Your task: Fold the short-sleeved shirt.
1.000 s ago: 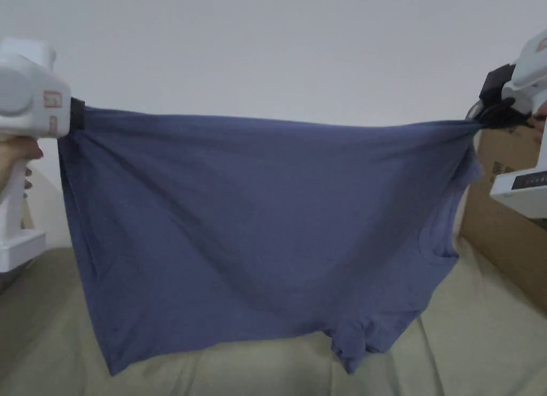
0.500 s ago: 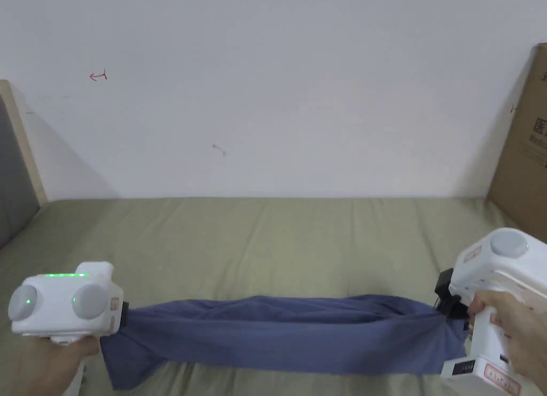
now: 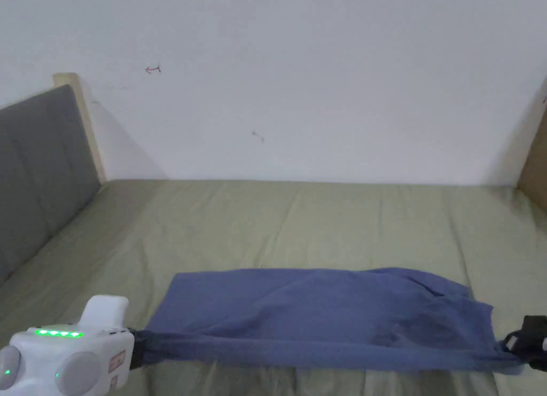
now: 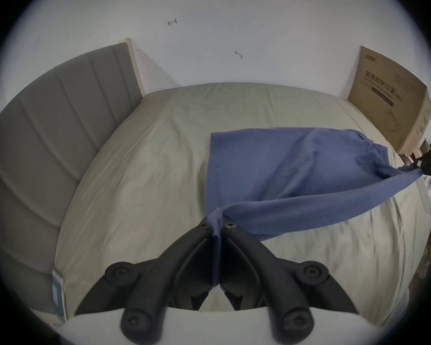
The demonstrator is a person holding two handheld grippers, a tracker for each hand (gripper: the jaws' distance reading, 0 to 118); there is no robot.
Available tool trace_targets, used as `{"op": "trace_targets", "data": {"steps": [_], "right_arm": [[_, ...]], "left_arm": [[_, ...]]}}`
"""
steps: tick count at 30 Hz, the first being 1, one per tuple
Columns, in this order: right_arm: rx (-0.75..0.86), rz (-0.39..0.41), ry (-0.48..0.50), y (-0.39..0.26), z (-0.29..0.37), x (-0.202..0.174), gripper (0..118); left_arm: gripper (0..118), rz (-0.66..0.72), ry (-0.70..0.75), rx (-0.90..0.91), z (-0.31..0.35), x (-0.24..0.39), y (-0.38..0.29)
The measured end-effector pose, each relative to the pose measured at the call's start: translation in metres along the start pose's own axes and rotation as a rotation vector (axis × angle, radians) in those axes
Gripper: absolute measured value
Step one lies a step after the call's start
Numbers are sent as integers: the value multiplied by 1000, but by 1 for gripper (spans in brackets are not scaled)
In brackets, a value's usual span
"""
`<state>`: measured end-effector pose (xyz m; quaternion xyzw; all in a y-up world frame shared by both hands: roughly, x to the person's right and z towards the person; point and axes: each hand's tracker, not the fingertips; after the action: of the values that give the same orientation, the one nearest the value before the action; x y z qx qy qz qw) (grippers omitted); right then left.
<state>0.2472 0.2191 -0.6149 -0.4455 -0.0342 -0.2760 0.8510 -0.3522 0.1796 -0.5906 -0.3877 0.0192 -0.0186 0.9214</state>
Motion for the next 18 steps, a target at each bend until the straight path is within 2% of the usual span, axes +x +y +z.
{"op": "trace_targets", "data": {"steps": [4,7,10,12,13,15,18], "right_arm": [[-38,102,-50,-81,47,26,2],[-104,22,33,-140,79,62,2],[-100,28,0,-196,102,92,2],[-108,-51,-23,-222,113,106,2],[-103,-89,-4,-233,116,115,2],[-97,-130,-27,-250,121,125,2],[-75,-42,-48,-264,119,126,2]], "left_arm": [[1,-7,-15,6,68,-6,-65],[1,-4,3,-15,106,-11,-117],[1,5,-16,-70,128,-17,-169],[1,49,-38,-109,138,-18,-198],[1,58,-43,-112,140,-18,-211],[1,23,-53,-124,141,-17,-227],[5,-4,-41,-114,143,-14,-237]]}}
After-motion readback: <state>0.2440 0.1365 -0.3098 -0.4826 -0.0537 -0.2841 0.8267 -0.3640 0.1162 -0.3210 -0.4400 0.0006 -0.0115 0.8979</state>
